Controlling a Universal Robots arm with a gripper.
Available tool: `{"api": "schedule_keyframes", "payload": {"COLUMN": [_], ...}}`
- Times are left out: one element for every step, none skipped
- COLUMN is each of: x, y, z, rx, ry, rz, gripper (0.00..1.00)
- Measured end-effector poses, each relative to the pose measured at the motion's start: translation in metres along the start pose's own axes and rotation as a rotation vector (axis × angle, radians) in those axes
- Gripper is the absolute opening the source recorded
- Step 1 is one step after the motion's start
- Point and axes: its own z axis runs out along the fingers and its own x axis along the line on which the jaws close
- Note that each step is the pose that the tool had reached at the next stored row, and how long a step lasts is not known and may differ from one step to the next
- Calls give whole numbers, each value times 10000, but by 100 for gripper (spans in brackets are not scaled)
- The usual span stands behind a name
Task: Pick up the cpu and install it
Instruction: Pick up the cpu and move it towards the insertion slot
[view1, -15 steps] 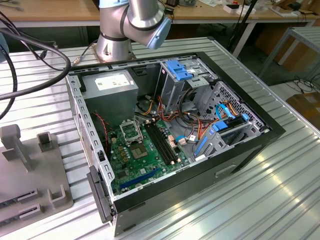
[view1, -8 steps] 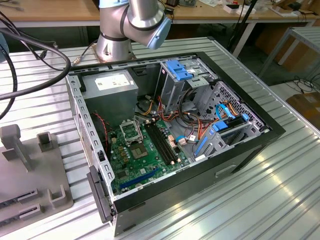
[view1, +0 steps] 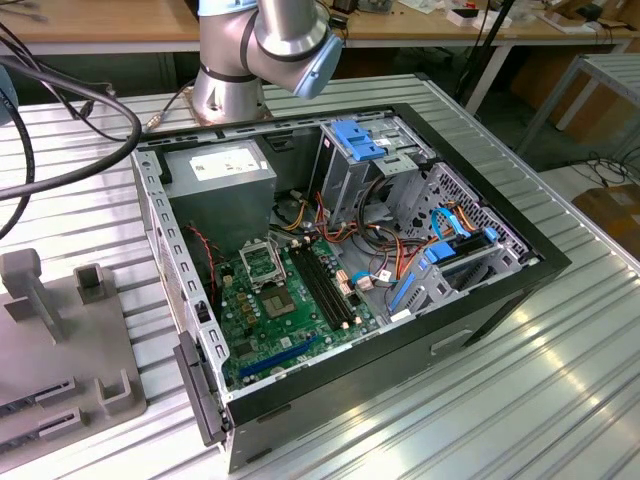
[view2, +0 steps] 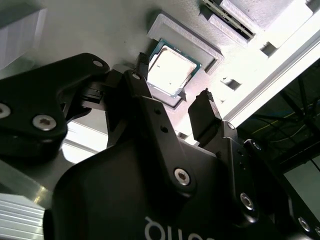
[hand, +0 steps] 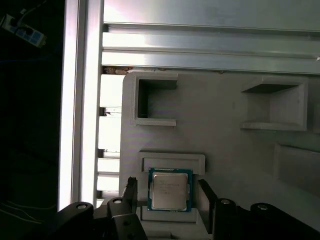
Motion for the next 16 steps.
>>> {"api": "schedule_keyframes", "payload": {"x": [0,0,0,0,0,0,-1,0,0,-1,-1,-1,-1,-2,-2,-3], "y": [0,0,0,0,0,0,0,0,-1,-1,-1,-1,-1,-2,-2,-2], "z": [0,0,0,0,1,4,9,12,15,21,26,32,39,46,52,59], "rx": [1,10,18,18,19,19,18,19,20,18,17,18,18,18,18,18], "ry": [0,1,1,1,1,1,0,1,3,-1,-2,-1,-1,-1,0,0], "rz": [0,0,1,1,1,1,0,1,2,6,10,12,13,13,13,13], "gripper": [59,59,59,59,59,59,59,59,59,59,59,59,59,59,59,59]}}
